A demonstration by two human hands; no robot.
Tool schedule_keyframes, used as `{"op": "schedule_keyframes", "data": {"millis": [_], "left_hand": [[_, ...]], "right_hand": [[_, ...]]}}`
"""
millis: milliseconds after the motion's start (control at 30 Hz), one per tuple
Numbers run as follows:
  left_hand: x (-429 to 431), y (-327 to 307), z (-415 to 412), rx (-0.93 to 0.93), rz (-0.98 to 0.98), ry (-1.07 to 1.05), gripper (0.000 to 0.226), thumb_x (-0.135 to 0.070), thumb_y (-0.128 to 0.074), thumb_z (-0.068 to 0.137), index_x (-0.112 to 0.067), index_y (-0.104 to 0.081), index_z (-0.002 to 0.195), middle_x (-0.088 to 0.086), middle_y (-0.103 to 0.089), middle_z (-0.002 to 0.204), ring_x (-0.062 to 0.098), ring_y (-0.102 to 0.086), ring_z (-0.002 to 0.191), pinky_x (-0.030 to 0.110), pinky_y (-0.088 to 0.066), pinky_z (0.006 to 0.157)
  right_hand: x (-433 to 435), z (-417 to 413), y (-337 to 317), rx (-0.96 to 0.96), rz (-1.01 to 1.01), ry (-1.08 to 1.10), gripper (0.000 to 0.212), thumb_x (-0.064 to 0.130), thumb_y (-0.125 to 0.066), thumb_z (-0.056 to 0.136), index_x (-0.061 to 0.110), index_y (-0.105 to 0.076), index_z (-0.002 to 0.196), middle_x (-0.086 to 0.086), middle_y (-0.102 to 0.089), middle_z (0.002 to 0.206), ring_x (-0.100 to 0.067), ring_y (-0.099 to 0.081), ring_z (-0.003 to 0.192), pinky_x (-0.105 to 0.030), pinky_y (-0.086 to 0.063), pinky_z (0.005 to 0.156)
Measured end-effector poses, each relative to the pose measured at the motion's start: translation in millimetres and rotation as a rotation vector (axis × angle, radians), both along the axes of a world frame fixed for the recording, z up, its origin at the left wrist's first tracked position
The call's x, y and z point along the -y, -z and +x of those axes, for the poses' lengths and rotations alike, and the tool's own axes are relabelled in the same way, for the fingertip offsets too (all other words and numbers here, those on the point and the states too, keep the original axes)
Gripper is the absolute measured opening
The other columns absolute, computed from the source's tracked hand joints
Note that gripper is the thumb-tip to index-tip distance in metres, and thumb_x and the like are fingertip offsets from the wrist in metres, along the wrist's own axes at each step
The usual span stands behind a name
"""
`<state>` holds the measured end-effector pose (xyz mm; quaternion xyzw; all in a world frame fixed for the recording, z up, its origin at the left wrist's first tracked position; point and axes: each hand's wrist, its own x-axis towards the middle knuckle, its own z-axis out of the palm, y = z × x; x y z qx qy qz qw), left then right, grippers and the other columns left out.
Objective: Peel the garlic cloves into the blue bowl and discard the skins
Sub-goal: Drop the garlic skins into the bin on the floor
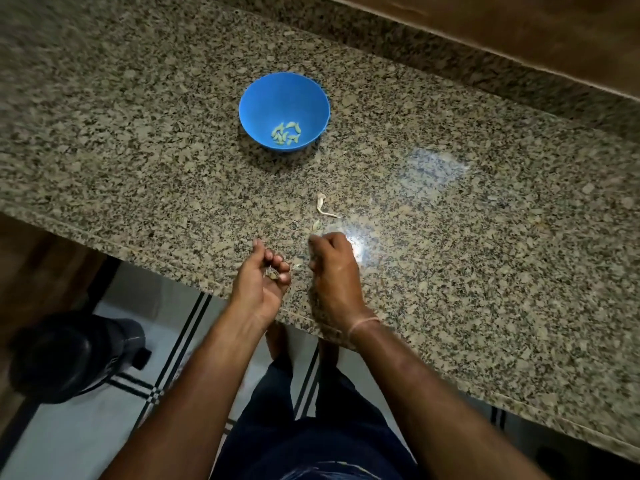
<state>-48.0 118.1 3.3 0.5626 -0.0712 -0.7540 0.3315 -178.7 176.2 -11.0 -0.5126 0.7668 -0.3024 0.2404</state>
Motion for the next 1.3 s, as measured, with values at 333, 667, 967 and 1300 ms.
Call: {"op": "schedule_keyframes", "data": {"millis": [333,667,967,1300], "left_hand": [[-8.6,1.0,10.6,-0.003,-0.016,-0.107,0.042,-0.046,-0.049,0.106,-0.018,-0.053,0.075,-0.002,-0.055,0.068,0.01,-0.052,0.061,0.019,-0.042,0.05],[-17.0,4.3,15.5,-0.013,-0.029,-0.187,0.04,-0.044,-0.05,0.106,-0.017,-0.053,0.076,0.0,-0.055,0.069,0.011,-0.051,0.06,0.02,-0.044,0.048],[-20.2,1.6,6.5,-0.007,-0.033,-0.193,0.04,-0.041,-0.049,0.108,-0.017,-0.053,0.076,-0.001,-0.054,0.069,0.01,-0.051,0.059,0.019,-0.042,0.05],[-25.2,7.5,21.2,-0.099,-0.009,-0.217,0.048,-0.049,-0.043,0.108,-0.018,-0.051,0.073,-0.002,-0.05,0.064,0.009,-0.046,0.052,0.019,-0.037,0.042]], "right_hand": [[-1.6,0.2,1.7,-0.094,-0.061,-0.135,0.01,0.017,-0.054,0.106,0.016,-0.06,0.114,-0.001,-0.054,0.116,-0.012,-0.054,0.102,-0.028,-0.05,0.084],[-20.1,-6.1,4.3,0.02,-0.024,-0.111,0.046,0.007,-0.073,0.095,0.008,-0.059,0.138,0.0,-0.05,0.126,0.002,-0.036,0.109,0.004,-0.036,0.091],[9.6,15.8,14.4,-0.078,-0.109,-0.156,0.01,0.006,-0.072,0.093,0.015,-0.072,0.096,0.008,-0.058,0.096,-0.013,-0.054,0.089,-0.029,-0.053,0.067],[12.1,7.3,9.2,-0.161,0.071,-0.253,0.02,0.0,-0.059,0.096,0.018,-0.063,0.089,0.008,-0.061,0.089,-0.012,-0.055,0.081,-0.025,-0.049,0.071]]}}
